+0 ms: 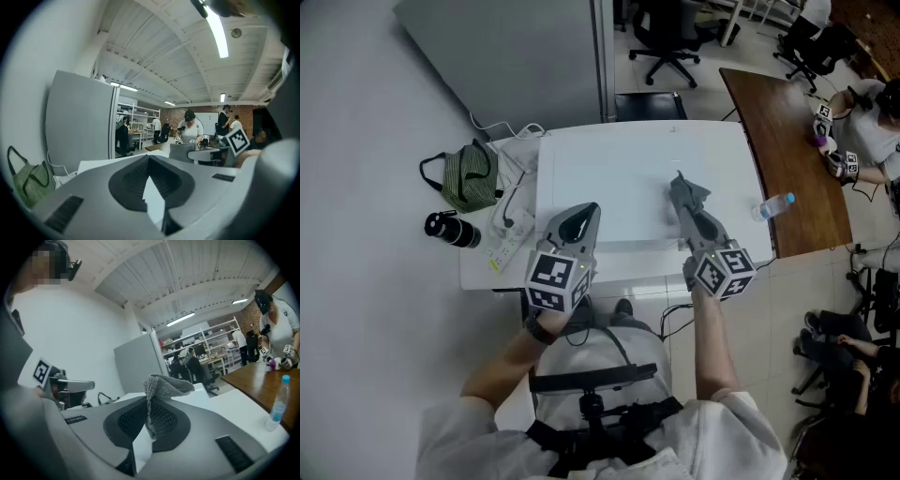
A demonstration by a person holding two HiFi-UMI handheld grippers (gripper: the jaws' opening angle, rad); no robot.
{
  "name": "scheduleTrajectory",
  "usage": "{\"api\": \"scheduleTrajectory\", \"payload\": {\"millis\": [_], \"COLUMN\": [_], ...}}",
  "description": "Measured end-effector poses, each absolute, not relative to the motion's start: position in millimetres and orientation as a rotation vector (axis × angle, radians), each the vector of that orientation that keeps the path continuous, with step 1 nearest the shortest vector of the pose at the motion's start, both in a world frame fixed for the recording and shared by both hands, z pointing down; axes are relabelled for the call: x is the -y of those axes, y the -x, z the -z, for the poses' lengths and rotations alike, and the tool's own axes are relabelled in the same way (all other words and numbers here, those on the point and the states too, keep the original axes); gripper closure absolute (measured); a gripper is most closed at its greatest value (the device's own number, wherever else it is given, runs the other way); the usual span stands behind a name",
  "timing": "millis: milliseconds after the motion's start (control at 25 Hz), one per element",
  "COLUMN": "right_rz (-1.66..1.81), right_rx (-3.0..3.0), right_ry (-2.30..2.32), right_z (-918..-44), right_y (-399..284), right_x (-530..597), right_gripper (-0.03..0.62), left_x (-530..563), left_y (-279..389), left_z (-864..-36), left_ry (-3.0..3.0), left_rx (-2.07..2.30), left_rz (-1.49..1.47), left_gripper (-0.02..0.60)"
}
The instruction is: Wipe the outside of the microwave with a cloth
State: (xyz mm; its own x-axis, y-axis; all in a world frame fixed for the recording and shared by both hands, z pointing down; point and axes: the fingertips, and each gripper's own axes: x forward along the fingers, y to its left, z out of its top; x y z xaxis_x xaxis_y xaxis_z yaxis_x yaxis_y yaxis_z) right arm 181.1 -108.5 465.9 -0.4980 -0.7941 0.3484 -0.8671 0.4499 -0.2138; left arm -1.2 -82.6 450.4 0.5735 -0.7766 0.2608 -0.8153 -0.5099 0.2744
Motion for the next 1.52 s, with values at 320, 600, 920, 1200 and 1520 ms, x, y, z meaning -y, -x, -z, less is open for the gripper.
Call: {"api": "scheduleTrajectory", "payload": {"millis": [320,600,920,1200,1520], "right_rz": [-0.437,-0.492,-0.586,-0.689,-0.858], "right_rx": [2.26,2.154,2.142,2.343,2.465], "right_ry": [-1.531,-1.446,-1.404,-1.134,-0.793], "right_z": [-467.0,-510.4,-551.4,-566.3,-571.6], "right_y": [-227.6,-179.6,-98.8,64.1,173.7], "right_x": [221.6,257.3,269.8,238.5,195.7], "right_gripper": [0.583,0.583,0.583,0.583,0.583], "left_x": [143.6,141.7,137.4,138.0,130.2], "left_y": [5.6,90.9,121.5,145.8,164.9], "left_z": [-476.3,-441.0,-465.5,-493.8,-505.4], "left_ry": [-2.404,-2.449,-2.393,-2.256,-2.148], "left_rx": [1.311,1.516,1.407,1.452,1.51], "left_rz": [-0.105,-0.347,-0.285,-0.267,-0.26], "left_gripper": [0.569,0.569,0.569,0.569,0.569]}}
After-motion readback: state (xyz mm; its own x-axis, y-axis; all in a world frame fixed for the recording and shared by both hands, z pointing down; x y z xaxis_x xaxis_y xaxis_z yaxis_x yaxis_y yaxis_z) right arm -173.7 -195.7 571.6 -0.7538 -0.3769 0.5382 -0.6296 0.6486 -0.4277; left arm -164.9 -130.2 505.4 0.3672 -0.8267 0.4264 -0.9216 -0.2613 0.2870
